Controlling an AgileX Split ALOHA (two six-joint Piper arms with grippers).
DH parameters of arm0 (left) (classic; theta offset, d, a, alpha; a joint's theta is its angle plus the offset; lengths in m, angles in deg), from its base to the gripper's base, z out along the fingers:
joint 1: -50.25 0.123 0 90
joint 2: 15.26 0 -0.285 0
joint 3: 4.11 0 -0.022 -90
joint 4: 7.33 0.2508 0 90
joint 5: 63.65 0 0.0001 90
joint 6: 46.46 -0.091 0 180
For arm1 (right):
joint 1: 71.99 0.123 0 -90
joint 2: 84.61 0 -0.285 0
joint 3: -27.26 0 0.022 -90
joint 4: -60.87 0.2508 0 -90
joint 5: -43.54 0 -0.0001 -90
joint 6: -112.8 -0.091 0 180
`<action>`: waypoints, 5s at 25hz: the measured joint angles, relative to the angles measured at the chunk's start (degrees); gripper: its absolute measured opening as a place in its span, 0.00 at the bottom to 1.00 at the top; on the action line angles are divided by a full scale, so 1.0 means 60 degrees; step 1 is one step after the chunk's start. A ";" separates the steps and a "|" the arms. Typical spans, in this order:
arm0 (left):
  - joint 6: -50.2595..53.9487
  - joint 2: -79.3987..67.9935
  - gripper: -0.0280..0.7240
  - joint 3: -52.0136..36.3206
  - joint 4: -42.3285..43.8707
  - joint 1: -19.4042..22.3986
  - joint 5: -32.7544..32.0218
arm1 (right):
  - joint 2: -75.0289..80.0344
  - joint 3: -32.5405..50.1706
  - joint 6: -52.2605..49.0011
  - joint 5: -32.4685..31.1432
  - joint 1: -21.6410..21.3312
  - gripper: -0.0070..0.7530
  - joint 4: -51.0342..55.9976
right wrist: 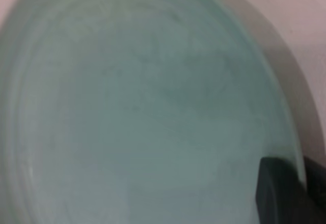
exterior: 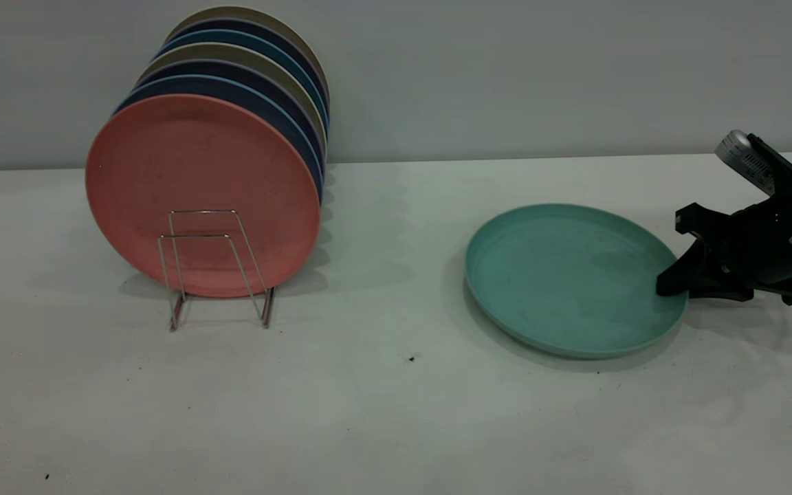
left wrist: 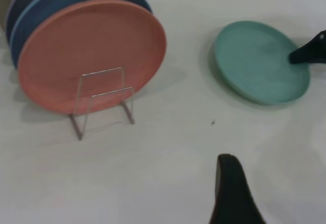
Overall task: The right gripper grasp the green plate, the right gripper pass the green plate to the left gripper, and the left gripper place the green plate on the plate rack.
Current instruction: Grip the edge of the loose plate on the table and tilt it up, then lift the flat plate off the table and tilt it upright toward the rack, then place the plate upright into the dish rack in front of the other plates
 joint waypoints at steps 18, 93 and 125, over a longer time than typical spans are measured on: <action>-0.2757 -0.4783 0.66 0.0003 -0.4500 0.0000 -0.0612 | -0.1947 0.0008 -0.0963 -0.0659 0.0779 0.03 -0.2607; -0.7282 -0.8874 0.21 0.1015 -0.7905 0.0000 0.0185 | -0.2686 -0.0121 -0.1436 -0.4272 0.3351 0.77 -0.1705; -1.3761 -0.8981 0.21 0.6372 -0.0038 -0.0002 -0.0360 | -0.2694 -0.0121 -0.4414 -0.2678 0.1724 0.77 -0.7580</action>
